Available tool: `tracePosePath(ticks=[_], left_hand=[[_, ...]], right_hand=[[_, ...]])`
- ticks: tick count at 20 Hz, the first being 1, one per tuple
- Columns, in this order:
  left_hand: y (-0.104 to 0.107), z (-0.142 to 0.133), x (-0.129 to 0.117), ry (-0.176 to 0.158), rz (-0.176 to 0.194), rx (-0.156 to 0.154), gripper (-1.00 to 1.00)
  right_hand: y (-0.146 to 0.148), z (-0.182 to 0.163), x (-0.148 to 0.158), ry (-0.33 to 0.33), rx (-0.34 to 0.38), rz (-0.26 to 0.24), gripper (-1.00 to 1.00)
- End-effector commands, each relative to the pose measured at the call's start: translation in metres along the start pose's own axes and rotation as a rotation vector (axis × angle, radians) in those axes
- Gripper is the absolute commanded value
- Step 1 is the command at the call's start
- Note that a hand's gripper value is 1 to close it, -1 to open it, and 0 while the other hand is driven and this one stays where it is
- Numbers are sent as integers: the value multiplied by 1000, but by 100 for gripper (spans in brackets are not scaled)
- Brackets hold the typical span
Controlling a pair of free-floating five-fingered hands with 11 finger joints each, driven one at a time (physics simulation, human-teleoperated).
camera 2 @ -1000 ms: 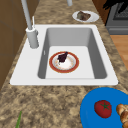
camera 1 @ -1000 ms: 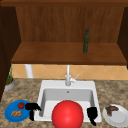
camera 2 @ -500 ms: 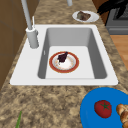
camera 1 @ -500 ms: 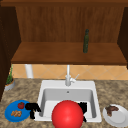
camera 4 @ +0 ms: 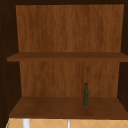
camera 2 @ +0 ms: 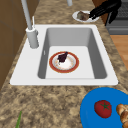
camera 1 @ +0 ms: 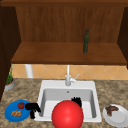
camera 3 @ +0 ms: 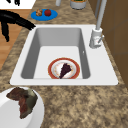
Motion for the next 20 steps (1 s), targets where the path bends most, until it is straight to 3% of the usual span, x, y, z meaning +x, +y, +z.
tracePosePath(ticks=[1, 4, 6, 8, 12, 20], left_hand=[[0, 0, 0, 0, 0, 0, 0], [0, 0, 0, 0, 0, 0, 0], [0, 0, 0, 1, -1, 1, 0], [0, 0, 0, 1, -1, 1, 0], [0, 0, 0, 1, -1, 1, 0], [0, 0, 0, 1, -2, 1, 0]], right_hand=[[12, -15, 0, -67, -60, -18, -100], [30, -30, -4, -103, -79, -50, -100], [30, -47, -3, -107, -100, -41, -100], [38, -70, 0, -96, -68, -14, -100], [60, -109, 6, -89, -67, -34, -100], [86, -170, 5, -112, 57, -98, -100]])
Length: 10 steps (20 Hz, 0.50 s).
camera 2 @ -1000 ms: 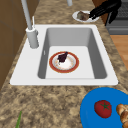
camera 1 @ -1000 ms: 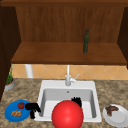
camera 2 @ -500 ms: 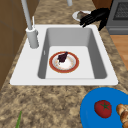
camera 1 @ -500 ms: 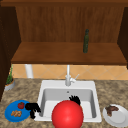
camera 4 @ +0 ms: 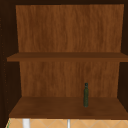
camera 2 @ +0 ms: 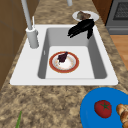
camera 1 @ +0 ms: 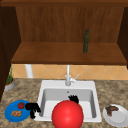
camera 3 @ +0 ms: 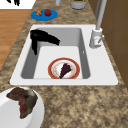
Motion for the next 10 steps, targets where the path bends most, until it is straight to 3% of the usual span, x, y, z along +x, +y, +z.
tracePosePath(ticks=[1, 3, 6, 10], left_hand=[[0, 0, 0, 0, 0, 0, 0], [0, 0, 0, 0, 0, 0, 0], [0, 0, 0, 0, 0, 0, 0], [0, 0, 0, 0, 0, 0, 0]], right_hand=[[10, -25, -3, -23, 76, -68, -100], [12, -30, -5, -27, 127, -83, -100], [13, -34, -5, -4, 218, -68, -100], [40, -40, -4, 8, 212, -82, -100]])
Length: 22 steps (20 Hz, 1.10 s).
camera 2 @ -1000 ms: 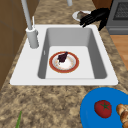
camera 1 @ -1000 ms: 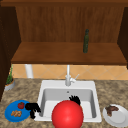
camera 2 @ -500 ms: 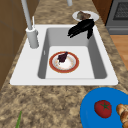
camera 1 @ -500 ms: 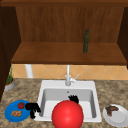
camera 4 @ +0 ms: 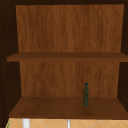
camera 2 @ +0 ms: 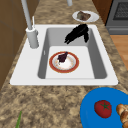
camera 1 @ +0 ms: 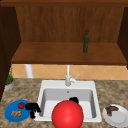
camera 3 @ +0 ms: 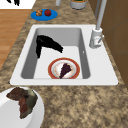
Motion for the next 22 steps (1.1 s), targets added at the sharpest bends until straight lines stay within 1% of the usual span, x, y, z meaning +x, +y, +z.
tracePosePath(ticks=[1, 2, 3, 5, 7, 9, 10, 11, 12, 13, 14, 16, 17, 18, 19, 20, 22], left_hand=[[0, 0, 0, 0, 0, 0, 0], [0, 0, 0, 0, 0, 0, 0], [0, 0, 0, 0, 0, 0, 0], [0, 0, 0, 0, 0, 0, 0], [0, 0, 0, 0, 0, 0, 0], [0, 0, 0, 0, 0, 0, 0], [0, 0, 0, 0, 0, 0, 0], [0, 0, 0, 0, 0, 0, 0], [0, 0, 0, 0, 0, 0, 0], [0, 0, 0, 0, 0, 0, 0], [0, 0, 0, 0, 0, 0, 0], [0, 0, 0, 0, 0, 0, 0], [0, 0, 0, 0, 0, 0, 0], [0, 0, 0, 0, 0, 0, 0], [0, 0, 0, 0, 0, 0, 0], [0, 0, 0, 0, 0, 0, 0], [0, 0, 0, 0, 0, 0, 0]], right_hand=[[21, -9, 1, 15, 49, -42, -100], [27, -12, 2, 38, 46, -48, -100], [32, -26, 7, 64, 39, -50, -100], [36, -50, 6, 72, 33, -37, -100], [52, -65, 4, 86, 35, -39, -100], [57, -82, 0, 68, 56, -22, -100], [53, -87, -1, 55, 59, -30, -100], [52, -96, -2, 36, 80, -30, -100], [56, -106, -3, 32, 95, -31, -100], [64, -107, -10, 10, 74, -22, -100], [67, -115, -13, -7, 75, -22, -100], [77, -136, -16, -18, 69, -22, -100], [86, -144, -16, -13, 70, -20, -100], [93, -144, -15, -1, 60, -17, -100], [103, -141, -15, 15, 33, -17, -100], [110, -142, -17, 17, 12, -14, -100], [123, -152, -14, 20, -16, 0, -100]])
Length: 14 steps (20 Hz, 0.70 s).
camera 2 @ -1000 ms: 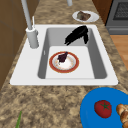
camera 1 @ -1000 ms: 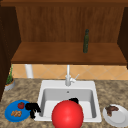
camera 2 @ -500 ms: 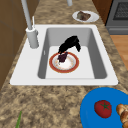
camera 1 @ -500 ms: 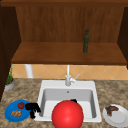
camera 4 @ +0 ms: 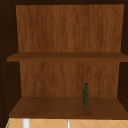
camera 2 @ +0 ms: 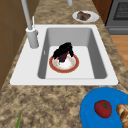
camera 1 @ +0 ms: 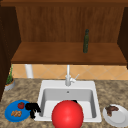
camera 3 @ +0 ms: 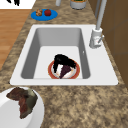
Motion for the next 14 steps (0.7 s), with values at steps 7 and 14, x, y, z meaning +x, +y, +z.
tracePosePath(ticks=[7, 14], left_hand=[[0, 0, 0, 0, 0, 0, 0], [0, 0, 0, 0, 0, 0, 0]], right_hand=[[30, -59, -4, 13, 82, -9, -100], [6, -53, -5, 41, 78, -14, 100]])
